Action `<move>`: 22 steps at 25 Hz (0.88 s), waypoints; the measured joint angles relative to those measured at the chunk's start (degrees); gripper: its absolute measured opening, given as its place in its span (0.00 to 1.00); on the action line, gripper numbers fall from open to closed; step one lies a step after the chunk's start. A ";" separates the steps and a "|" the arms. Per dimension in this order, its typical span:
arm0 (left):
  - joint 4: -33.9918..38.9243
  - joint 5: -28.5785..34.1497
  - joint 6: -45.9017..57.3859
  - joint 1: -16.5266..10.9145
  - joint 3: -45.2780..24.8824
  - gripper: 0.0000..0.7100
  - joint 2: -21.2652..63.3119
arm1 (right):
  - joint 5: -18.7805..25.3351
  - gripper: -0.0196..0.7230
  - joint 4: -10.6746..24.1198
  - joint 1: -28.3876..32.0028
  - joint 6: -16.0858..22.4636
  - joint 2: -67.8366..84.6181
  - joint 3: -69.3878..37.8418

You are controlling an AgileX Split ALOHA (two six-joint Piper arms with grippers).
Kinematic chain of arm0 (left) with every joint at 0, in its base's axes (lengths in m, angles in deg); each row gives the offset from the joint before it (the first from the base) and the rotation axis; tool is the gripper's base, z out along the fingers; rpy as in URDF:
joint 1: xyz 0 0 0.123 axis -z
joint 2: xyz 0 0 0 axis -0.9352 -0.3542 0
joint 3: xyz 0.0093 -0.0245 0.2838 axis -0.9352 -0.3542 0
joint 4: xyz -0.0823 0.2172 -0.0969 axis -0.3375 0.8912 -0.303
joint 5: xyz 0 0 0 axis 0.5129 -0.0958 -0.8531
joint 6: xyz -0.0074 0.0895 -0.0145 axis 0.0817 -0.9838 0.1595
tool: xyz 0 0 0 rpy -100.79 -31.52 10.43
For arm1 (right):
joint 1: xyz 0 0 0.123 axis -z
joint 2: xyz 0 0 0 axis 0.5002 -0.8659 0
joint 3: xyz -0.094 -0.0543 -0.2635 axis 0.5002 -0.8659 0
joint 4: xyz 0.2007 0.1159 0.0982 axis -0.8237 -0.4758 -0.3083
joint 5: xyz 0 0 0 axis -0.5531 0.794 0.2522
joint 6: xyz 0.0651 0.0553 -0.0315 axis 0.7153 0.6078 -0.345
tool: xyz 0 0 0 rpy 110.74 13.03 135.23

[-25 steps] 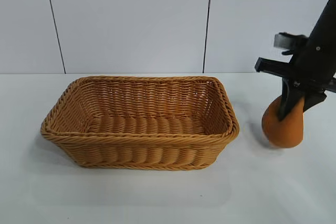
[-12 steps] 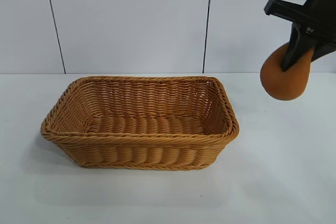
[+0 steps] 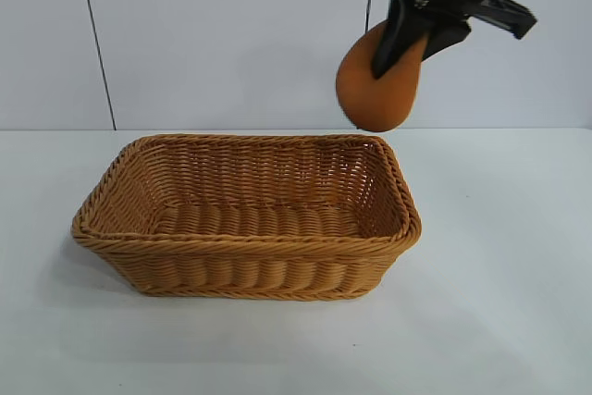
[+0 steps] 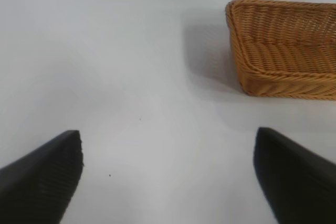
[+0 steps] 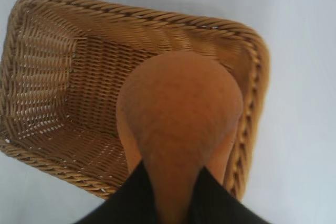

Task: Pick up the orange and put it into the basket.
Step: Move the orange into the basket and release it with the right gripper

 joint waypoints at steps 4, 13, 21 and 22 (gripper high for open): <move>0.00 0.00 0.00 0.00 0.00 0.89 0.00 | -4.55 0.07 -0.82 -5.63 1.01 -2.93 0.00; 0.00 0.00 0.00 0.00 0.00 0.89 0.00 | -13.47 0.07 -1.40 -10.52 1.30 -12.15 0.00; 0.00 0.00 0.00 0.00 0.00 0.89 0.00 | -15.40 0.19 -1.40 -10.52 1.30 -15.14 0.00; 0.00 0.00 0.00 0.00 0.00 0.89 0.00 | -15.34 0.28 -1.40 -10.52 1.30 -15.14 0.00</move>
